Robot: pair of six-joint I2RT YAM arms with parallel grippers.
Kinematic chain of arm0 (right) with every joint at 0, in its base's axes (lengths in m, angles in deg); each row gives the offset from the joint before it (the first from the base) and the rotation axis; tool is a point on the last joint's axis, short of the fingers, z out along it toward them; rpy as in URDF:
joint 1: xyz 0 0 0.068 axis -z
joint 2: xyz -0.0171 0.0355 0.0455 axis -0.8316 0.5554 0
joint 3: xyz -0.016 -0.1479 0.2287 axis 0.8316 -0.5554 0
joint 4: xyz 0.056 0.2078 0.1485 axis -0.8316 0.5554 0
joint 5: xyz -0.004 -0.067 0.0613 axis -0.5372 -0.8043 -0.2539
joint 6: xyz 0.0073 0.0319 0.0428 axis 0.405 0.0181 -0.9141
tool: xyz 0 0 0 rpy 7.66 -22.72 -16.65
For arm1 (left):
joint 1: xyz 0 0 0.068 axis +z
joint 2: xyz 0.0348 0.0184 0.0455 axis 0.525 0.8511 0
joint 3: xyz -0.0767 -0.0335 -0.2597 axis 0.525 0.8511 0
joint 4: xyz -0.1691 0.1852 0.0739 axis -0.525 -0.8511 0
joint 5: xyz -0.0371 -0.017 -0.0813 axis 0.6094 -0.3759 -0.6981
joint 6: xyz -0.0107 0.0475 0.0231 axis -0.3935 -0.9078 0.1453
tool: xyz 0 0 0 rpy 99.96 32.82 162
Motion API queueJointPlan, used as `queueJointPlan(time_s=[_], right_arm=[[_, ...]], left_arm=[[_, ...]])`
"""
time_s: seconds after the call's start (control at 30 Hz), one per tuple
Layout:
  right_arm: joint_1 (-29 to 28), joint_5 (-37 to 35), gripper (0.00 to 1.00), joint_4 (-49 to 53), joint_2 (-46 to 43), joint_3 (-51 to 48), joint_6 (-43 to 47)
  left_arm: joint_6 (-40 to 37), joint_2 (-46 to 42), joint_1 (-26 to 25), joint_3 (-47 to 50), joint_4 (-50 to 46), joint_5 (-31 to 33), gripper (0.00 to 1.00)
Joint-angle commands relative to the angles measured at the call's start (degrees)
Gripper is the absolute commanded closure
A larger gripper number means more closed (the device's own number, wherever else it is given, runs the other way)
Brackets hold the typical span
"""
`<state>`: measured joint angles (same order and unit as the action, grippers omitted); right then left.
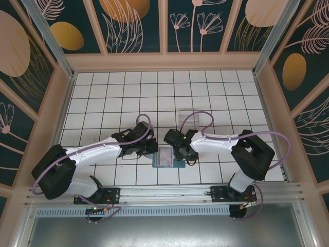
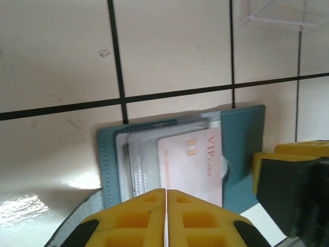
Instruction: Take the credit cards out of the card holder
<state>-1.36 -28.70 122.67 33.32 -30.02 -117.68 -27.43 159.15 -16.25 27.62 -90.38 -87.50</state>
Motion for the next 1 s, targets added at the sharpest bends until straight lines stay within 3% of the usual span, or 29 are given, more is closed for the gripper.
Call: queueJointPlan(time_s=[0.0,0.27,0.4,0.57,0.73,0.97], right_arm=[[-1.9,-8.5,0.65,7.2,3.5,3.5,-1.0],[-5.0,-11.8,0.87,11.5,10.2,10.8,-0.3],[-5.0,-8.0,0.93,7.1,10.3,10.0,0.4],[-3.0,2.6,0.92,-6.0,4.5,2.6,0.1],[0.5,12.4,0.84,-17.6,-2.4,-6.3,-2.1],[4.6,19.6,0.75,-26.7,-9.7,-13.5,-3.9]], left_arm=[[-1.1,0.0,0.2,-1.0,-1.2,-1.2,0.9],[-1.5,0.3,0.2,-0.7,-2.0,-0.7,0.91],[-1.6,0.1,0.2,-0.5,-2.0,-0.5,0.91],[-1.5,0.1,0.2,-0.2,-1.9,-0.8,0.91],[-0.5,0.0,0.2,0.4,-0.6,-1.7,0.91],[1.2,2.5,0.3,2.0,3.3,-5.5,0.88]])
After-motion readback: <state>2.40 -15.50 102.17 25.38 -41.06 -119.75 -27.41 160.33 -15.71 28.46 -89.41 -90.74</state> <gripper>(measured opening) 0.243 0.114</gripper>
